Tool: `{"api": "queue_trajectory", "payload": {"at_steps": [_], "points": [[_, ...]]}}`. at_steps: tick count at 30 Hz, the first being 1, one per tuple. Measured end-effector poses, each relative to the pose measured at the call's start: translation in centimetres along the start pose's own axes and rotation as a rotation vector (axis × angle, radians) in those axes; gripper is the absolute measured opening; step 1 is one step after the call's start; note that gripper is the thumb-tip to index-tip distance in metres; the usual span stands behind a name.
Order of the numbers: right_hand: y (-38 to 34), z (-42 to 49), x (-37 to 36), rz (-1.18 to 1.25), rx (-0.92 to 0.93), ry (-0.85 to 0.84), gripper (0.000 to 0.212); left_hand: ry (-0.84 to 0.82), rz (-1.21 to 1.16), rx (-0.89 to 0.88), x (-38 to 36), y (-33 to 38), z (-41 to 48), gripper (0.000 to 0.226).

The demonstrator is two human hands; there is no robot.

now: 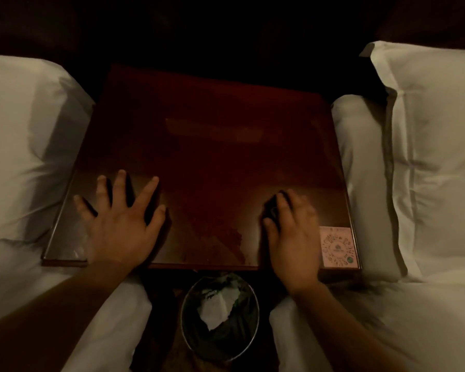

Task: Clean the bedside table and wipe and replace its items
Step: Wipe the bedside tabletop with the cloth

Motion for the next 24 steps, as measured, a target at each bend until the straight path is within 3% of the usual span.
{"api": "queue_trajectory", "payload": {"at_steps": [4,5,9,11,13,16,19,22,24], "points": [[-2.9,-1.5,-1.2,-0.053,0.414,-0.189,0.053,0.033,-0.008,0.015,0.3,-0.7,0.0,0.059],[-0.9,-1.1,-0.4,-0.061,0.381,-0.168,0.054,0.042,-0.008,0.014,0.4,-0.8,0.0,0.058],[6.7,0.3,3.3,-0.038,-0.112,0.052,0.054,0.062,0.011,-0.003,0.0,0.1,0.3,0.058],[4.2,1.5,2.0,-0.037,-0.114,0.091,0.053,0.058,0.009,-0.007,-0.1,0.4,0.6,0.058],[-1.6,1.3,-1.1,-0.035,0.039,0.008,0.055,0.030,0.002,-0.016,-0.2,0.3,0.5,0.058],[-9.1,-2.3,-5.0,-0.016,0.409,-0.202,0.056,0.007,-0.023,-0.010,-0.3,0.2,-0.1,0.056],[-8.1,-2.2,-3.3,-0.042,0.582,-0.251,0.054,0.019,-0.087,-0.042,0.5,-0.7,0.3,0.050],[-3.0,0.5,-0.5,-0.019,0.232,-0.156,0.053,0.050,-0.004,-0.236,0.9,-2.8,0.7,0.048],[-4.3,0.3,-1.1,0.007,0.085,-0.082,0.052,0.073,0.081,-0.327,0.5,-4.3,0.2,0.050]]}}
Point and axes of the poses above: each hand's wrist, its own z-axis towards the middle knuckle, its own x-axis out of the back of the hand, y = z × x, the point moved 4 cm from there along z, towards the middle knuckle, and after that the axes turned 9 degrees about z, right-handed, at the moved point
